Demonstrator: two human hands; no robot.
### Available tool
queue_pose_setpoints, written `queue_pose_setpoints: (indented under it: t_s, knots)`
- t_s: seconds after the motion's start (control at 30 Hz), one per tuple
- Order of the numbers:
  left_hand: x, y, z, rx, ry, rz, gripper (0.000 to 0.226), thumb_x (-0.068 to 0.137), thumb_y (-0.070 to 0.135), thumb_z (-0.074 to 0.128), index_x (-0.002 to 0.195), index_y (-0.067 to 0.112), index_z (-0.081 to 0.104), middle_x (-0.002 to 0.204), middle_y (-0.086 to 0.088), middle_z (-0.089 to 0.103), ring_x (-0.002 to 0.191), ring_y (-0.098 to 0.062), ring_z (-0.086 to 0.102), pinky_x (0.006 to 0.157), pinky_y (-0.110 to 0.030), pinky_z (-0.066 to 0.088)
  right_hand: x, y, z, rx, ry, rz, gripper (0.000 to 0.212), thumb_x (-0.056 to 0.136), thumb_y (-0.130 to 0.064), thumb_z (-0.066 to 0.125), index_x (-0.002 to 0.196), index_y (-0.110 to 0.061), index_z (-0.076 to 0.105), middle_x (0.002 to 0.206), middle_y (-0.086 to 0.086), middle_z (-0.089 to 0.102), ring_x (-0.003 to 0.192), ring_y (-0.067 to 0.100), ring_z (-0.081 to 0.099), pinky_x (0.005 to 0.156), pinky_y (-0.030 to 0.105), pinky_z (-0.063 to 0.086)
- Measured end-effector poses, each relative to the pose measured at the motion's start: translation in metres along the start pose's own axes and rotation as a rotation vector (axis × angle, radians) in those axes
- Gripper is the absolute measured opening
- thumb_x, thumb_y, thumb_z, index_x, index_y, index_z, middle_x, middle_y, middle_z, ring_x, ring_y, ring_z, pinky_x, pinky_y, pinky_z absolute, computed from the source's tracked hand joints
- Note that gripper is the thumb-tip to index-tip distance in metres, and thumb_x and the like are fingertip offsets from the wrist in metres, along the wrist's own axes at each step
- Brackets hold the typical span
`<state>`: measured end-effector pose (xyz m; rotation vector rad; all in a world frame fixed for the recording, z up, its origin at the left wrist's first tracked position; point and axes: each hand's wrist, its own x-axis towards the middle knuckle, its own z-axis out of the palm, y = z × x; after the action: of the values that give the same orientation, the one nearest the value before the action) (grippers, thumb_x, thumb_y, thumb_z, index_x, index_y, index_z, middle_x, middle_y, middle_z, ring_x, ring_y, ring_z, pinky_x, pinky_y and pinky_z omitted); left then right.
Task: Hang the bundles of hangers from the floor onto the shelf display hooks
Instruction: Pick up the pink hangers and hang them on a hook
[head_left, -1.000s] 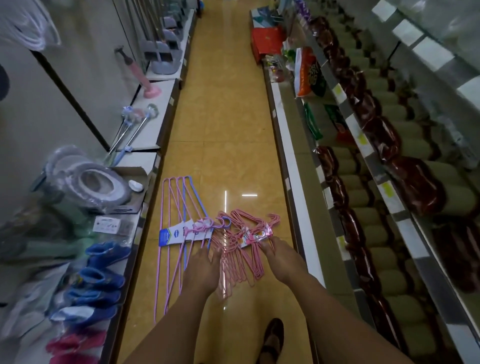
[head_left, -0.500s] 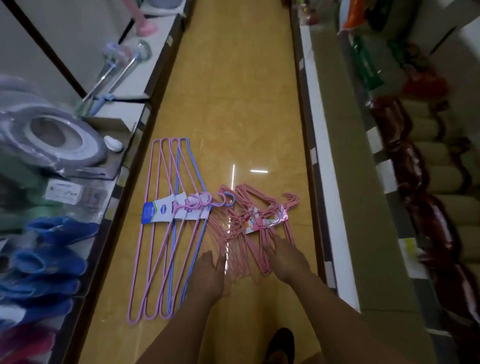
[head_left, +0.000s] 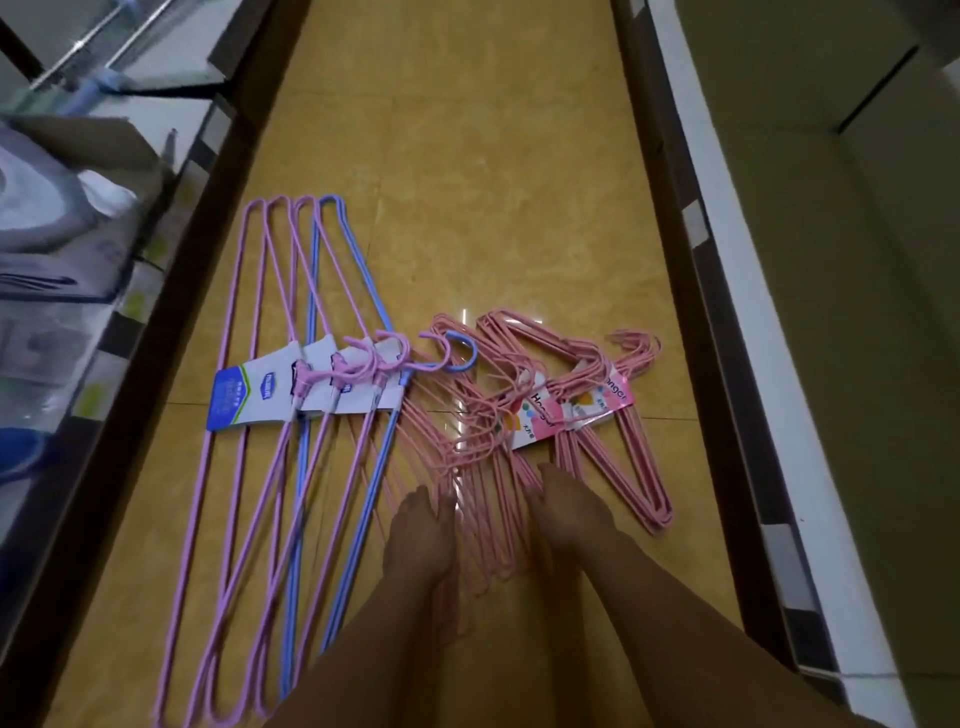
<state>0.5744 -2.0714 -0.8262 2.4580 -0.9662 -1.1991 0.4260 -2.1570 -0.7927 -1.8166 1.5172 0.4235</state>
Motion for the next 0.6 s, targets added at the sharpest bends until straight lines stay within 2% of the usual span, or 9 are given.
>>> queue_pose_setpoints:
  t_s: [0.27, 0.37, 0.53, 0.6]
  knots:
    - [0.056, -0.020, 0.034, -0.123, -0.002, -0.032, 0.060, 0.102, 0.039, 0.029, 0.149, 0.002, 0.021, 0.152, -0.017, 0.029, 0.140, -0.030, 0.029, 0.111, -0.033, 0.025, 0.067, 0.005, 0.053, 0.129, -0.023, 0.038, 0.053, 0.089, -0.017, 0.043, 0.141, -0.019, 0.035, 0.131, 0.007, 0.052, 0.112, 0.027, 0.055, 0.093, 0.039, 0.048]
    - [0.064, -0.019, 0.038, -0.183, -0.001, -0.023, 0.055, 0.103, 0.032, 0.029, 0.149, 0.003, 0.022, 0.151, -0.017, 0.032, 0.138, -0.031, 0.032, 0.108, -0.032, 0.028, 0.072, 0.003, 0.062, 0.173, -0.026, 0.058, 0.058, 0.088, -0.013, 0.044, 0.145, -0.016, 0.030, 0.137, 0.009, 0.047, 0.117, 0.028, 0.053, 0.095, 0.040, 0.047]
    - [0.063, -0.016, 0.048, -0.314, -0.046, -0.022, 0.057, 0.102, 0.034, 0.032, 0.152, 0.011, 0.015, 0.155, -0.011, 0.027, 0.141, -0.028, 0.029, 0.111, -0.032, 0.026, 0.082, 0.000, 0.065, 0.210, 0.016, 0.097, 0.057, 0.089, -0.009, 0.046, 0.144, -0.012, 0.031, 0.142, 0.012, 0.039, 0.125, 0.031, 0.045, 0.101, 0.043, 0.043]
    - [0.065, -0.014, 0.049, -0.356, -0.037, -0.038, 0.055, 0.102, 0.032, 0.033, 0.151, 0.011, 0.018, 0.153, -0.011, 0.030, 0.140, -0.028, 0.031, 0.109, -0.031, 0.028, 0.086, -0.003, 0.063, 0.207, 0.015, 0.109, 0.054, 0.090, -0.009, 0.045, 0.143, -0.010, 0.033, 0.144, 0.013, 0.034, 0.129, 0.033, 0.039, 0.104, 0.043, 0.039]
